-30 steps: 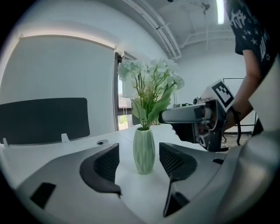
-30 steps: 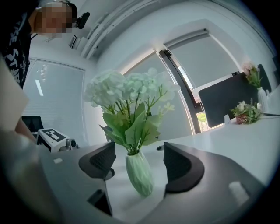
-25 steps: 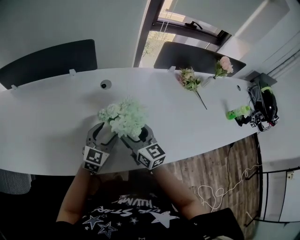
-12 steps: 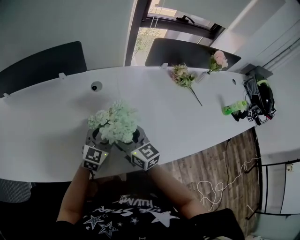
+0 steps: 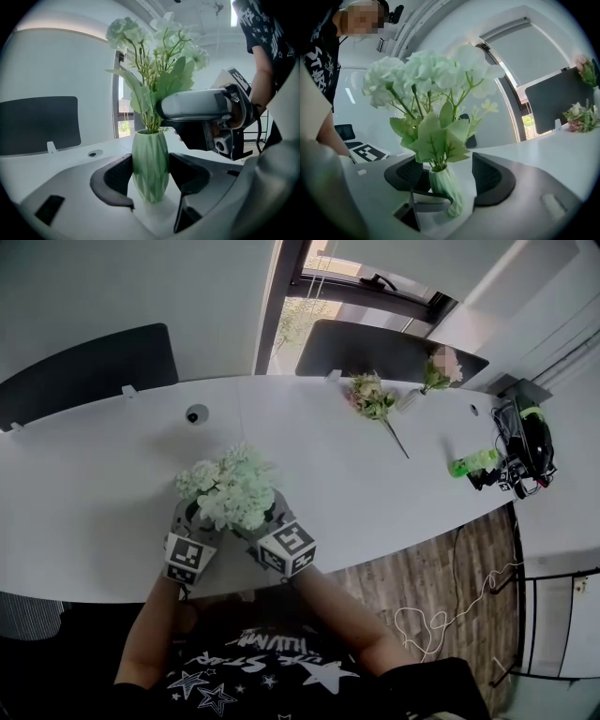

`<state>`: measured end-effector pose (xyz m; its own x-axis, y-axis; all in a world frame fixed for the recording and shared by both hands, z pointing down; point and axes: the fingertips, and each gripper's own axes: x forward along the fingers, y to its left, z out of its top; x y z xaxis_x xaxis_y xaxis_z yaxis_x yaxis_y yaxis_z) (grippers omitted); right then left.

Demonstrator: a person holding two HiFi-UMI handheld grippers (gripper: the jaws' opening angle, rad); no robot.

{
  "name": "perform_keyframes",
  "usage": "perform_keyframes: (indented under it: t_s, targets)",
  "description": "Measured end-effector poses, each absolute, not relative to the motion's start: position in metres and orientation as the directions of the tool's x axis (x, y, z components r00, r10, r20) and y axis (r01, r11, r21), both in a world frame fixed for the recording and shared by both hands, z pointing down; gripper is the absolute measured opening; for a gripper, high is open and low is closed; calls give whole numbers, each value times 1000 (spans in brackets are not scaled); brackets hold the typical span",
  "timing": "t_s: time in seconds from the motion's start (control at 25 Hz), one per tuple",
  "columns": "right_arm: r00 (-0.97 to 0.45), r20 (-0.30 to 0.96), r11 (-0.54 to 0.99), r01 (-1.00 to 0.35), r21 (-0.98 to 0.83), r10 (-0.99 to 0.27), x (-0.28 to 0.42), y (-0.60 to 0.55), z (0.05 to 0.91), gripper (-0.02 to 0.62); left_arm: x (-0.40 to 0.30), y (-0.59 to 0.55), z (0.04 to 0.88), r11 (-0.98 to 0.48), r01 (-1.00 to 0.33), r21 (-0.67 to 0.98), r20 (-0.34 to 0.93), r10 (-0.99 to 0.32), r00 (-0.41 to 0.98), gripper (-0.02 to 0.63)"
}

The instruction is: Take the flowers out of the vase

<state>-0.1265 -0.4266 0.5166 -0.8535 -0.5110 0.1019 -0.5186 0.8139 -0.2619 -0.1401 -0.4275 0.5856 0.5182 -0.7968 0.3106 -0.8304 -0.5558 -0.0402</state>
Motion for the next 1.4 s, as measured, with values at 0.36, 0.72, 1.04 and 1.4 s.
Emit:
perform_keyframes:
  t_s: [0.36, 0.72, 1.04, 1.4]
  targets:
    - [-858, 84, 835, -513, -196, -507, -134, -432, 500, 196, -140, -427, 584, -547, -836, -41, 300, -805, 511, 255]
    - [-857, 99, 836, -514, -192, -505, -138, -431, 498, 121, -140, -429, 585, -544, -838, -37, 299, -806, 510, 255]
    - [-854, 59, 832, -517, -201, -517, -134, -432, 474, 77, -139, -427, 587, -544, -838, -42, 302, -806, 509, 256]
    - [-853, -41, 837, -498, -227, -520, -130, -426, 437, 63, -135, -425, 591, -560, -825, -75, 330, -795, 509, 256]
